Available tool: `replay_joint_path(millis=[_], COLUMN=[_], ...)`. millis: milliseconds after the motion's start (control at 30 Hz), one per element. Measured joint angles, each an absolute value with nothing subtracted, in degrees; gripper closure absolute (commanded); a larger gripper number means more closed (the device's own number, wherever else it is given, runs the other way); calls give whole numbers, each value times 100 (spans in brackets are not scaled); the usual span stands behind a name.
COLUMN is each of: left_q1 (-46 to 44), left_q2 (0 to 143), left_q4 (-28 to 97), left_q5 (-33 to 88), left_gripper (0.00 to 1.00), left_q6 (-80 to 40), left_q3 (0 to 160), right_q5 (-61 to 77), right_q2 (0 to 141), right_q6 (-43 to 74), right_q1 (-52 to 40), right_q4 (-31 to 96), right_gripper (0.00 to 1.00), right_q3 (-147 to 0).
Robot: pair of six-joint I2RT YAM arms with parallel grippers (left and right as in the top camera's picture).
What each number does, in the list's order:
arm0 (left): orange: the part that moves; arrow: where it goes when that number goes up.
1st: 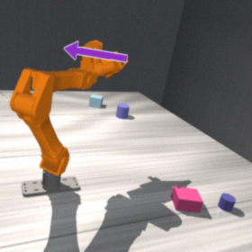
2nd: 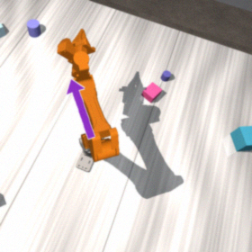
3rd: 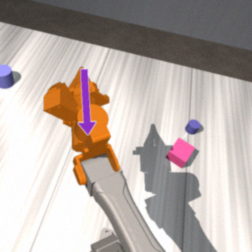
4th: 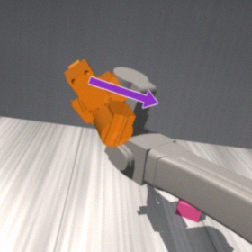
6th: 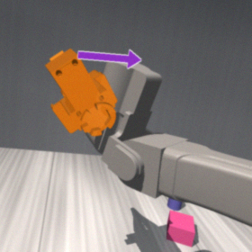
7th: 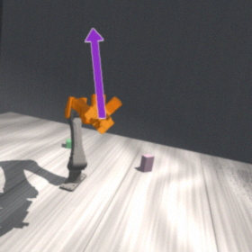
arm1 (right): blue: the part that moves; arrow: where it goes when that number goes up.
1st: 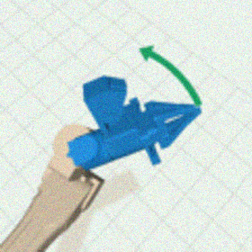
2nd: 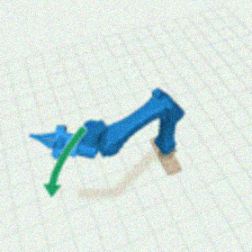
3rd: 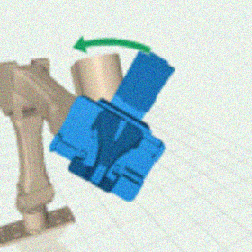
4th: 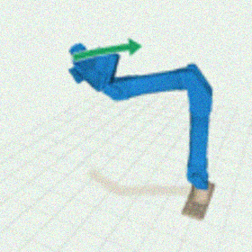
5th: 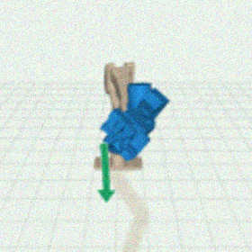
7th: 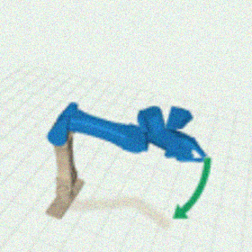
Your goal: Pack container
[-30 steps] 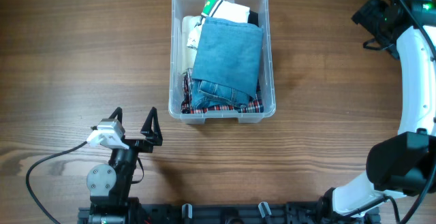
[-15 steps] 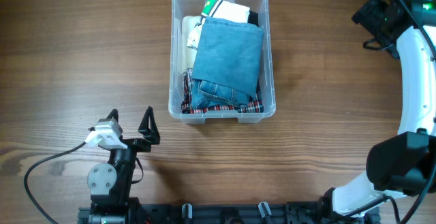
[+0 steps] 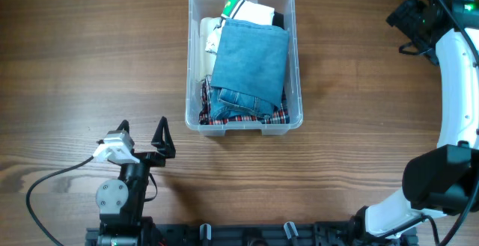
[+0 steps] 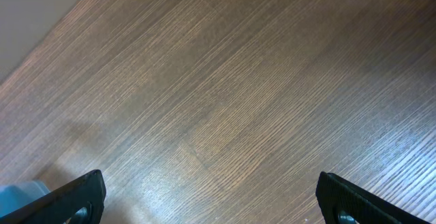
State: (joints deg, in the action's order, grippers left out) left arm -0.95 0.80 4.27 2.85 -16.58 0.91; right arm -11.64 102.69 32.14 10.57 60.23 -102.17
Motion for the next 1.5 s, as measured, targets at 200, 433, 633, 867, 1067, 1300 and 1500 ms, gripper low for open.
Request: replay_joint_path(millis=[200, 433, 633, 867, 1067, 1300, 1500], left_q1=[-95, -95, -95, -95, -95, -93, -95], left_q2=[80, 78, 78, 78, 78, 78, 78], left_q4=[427, 427, 427, 427, 427, 429, 425], left_q5=[285, 285, 285, 285, 285, 285, 285], left_gripper=[0, 1, 0, 0, 0, 0, 0], left_q6=[-1658, -1658, -1658, -1658, -1658, -1658, -1658], left_q3=[91, 91, 91, 91, 91, 91, 89], right_q5=[-1164, -1164, -1164, -1164, -1186, -1216, -926], right_q2=[10269, 9260, 7424, 6233, 5096, 3538, 2322], right_q6=[3214, 3214, 3216, 3236, 3282, 3496, 3035], right_q1=[1055, 666, -3, -266, -266, -545, -716], right_q4=[6023, 6029, 6023, 6016, 5953, 4381, 2392], right_gripper=[0, 0, 0, 0, 0, 0, 0], right_q3=[-10217, -10158, -10162, -10079, -8888, -6322, -4023])
